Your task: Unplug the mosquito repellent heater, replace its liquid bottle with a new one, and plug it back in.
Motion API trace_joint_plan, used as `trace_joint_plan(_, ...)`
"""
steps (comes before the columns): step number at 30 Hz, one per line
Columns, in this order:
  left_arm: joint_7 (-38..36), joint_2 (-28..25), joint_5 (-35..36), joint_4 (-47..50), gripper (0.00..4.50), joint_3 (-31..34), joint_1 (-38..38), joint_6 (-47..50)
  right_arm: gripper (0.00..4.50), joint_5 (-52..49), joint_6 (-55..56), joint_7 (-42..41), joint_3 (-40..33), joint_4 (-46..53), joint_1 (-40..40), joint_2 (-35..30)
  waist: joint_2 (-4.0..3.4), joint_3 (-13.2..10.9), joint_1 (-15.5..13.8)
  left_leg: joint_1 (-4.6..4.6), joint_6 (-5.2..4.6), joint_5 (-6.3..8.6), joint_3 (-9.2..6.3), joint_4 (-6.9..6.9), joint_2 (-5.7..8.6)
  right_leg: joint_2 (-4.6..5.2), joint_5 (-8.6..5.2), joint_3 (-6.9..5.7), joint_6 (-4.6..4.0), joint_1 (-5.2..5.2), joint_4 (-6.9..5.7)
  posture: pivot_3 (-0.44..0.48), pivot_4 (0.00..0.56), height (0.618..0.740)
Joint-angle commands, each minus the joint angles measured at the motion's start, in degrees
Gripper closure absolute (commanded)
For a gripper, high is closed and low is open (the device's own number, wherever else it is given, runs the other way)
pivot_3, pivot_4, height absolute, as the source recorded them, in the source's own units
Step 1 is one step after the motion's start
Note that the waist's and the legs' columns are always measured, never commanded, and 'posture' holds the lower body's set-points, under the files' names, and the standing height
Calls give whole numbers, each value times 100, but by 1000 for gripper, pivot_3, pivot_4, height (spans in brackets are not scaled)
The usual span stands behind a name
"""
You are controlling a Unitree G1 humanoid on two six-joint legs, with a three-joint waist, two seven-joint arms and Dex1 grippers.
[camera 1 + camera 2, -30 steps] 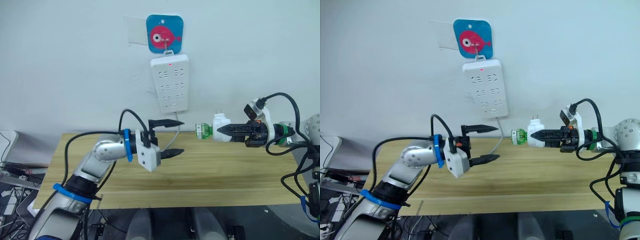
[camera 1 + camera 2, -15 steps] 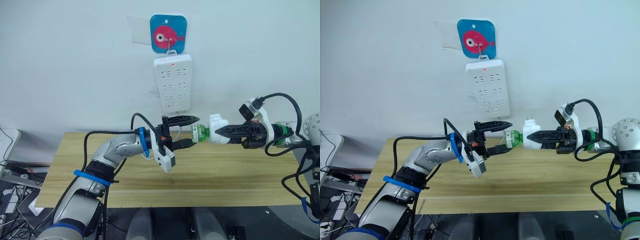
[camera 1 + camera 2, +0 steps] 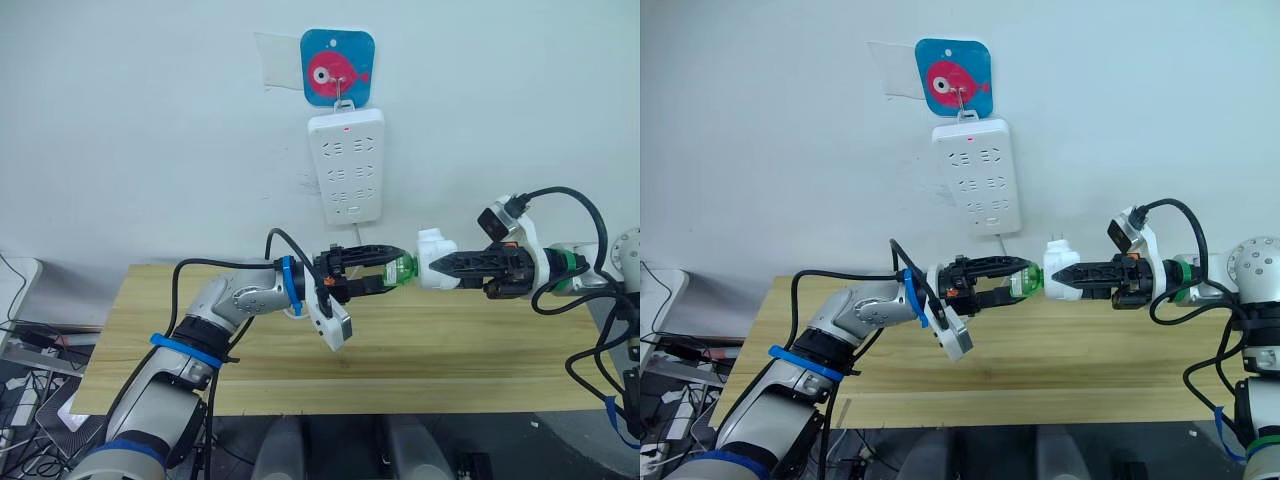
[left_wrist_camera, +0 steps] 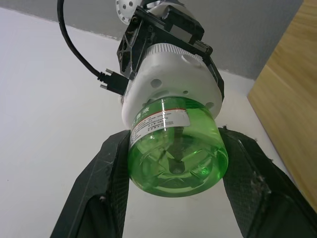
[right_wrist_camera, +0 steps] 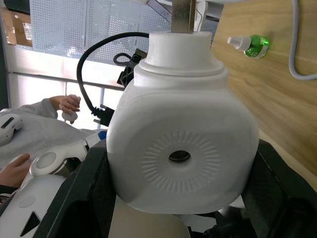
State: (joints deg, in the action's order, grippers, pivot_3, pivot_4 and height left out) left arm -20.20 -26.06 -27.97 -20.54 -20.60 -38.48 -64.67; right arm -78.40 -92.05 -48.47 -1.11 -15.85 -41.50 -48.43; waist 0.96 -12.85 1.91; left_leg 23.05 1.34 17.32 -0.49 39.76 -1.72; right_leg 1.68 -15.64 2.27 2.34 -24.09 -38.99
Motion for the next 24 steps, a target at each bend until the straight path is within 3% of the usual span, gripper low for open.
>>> trace_joint_plan(1, -2067, -58, 3570, 1173, 2249, -812, 588, 2687, 1532, 26, -45, -55, -170, 245, 35, -128, -8, 5, 16, 0, 0, 0, 1, -1, -2, 0, 0, 1, 0, 0, 0, -102, 201, 740)
trace_joint_plan(4, -2743, -229, 5742, 2359, 2249, -668, 846, 5541, 1532, 206, -45, -112, -216, 360, 73, -156, -7, 4, 55, 8, 0, 0, -10, 4, -14, 12, -1, -3, 1, -3, 2, -106, 201, 740)
trace_joint_plan(7, -2289, -351, 8327, 2962, 2249, -125, 715, 8530, 1532, 401, -42, -249, -241, 547, 124, -205, -12, 7, 70, 27, 0, -2, -49, 20, -10, 10, -1, -14, 2, -3, -4, -105, 196, 740)
trace_joint_plan(9, -1674, -327, 10657, 2508, 2249, 364, 475, 10305, 1532, 478, -17, -347, -214, 742, 176, -225, -12, 7, 78, 26, 0, -1, -57, 21, -6, 5, -3, -19, 4, 2, -2, -106, 193, 740)
trace_joint_plan(11, -1262, -247, 11937, 1938, 2249, 749, 310, 11365, 1532, 517, -32, -406, -226, 877, 201, -202, -11, 7, 113, 27, -2, -1, -67, 23, 0, 4, -9, -35, 15, 3, -1, -109, 193, 740)
trace_joint_plan(16, -1143, -298, 12704, 1494, 2249, 1126, 256, 12662, 1532, 632, -42, -475, -258, 1060, 218, -183, -11, 6, 224, 27, -1, -1, -64, 22, 16, -8, -10, -39, 16, -1, 0, -122, 197, 740)
trace_joint_plan(24, -1105, -483, 12569, 2003, 2249, 1762, 801, 13286, 1532, 1197, 184, -703, -256, 707, 251, -474, -11, 6, 274, 20, 1, -2, -57, 19, 15, -17, -11, -28, 14, -2, -1, -109, 214, 740)
